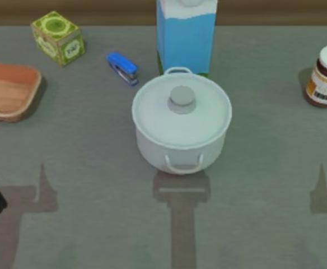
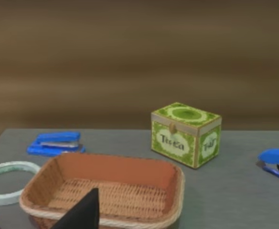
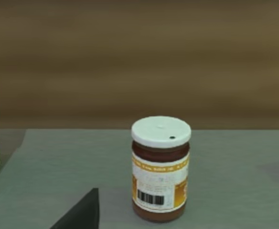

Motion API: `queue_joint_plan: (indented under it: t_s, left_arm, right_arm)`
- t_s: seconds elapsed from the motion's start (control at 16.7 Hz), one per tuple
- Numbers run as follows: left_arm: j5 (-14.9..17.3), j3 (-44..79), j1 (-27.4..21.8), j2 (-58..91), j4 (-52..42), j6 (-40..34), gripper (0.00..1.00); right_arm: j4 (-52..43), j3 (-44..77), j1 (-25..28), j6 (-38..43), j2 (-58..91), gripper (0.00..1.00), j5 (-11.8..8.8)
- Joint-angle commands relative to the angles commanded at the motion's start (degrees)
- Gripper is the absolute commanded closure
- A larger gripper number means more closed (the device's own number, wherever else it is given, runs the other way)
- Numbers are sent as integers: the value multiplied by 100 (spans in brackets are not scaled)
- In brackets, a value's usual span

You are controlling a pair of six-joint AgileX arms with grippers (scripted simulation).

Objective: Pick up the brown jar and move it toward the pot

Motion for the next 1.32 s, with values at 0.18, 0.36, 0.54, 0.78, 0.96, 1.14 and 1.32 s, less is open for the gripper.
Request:
queue_joint_plan:
  t_s: [0.18,0.36,0.54,0.78,0.96,1.14,1.32]
  left_arm:
    - [0,0,0,0,0,0,0]
    - [0,0,0,0,0,0,0]
    - [0,0,0,0,0,0,0]
    - [0,0,0,0,0,0,0]
    - [0,0,0,0,0,0,0]
    - [0,0,0,0,0,0,0]
    - [0,0,0,0,0,0,0]
  right_arm:
    - [-42,30,-3,-4,48,0,3]
    - [-445,354,-30,-46,537,0,23]
    - [-1169,1060,-78,-129,1473,0,55]
    - [-2394,2616,-162,-288,3175,0,101]
    - [-3363,4205,-228,-439,4647,0,128]
    - [-4293,6084,-278,-614,6200,0,140]
    - [-5172,8129,-297,-818,7788,0,127]
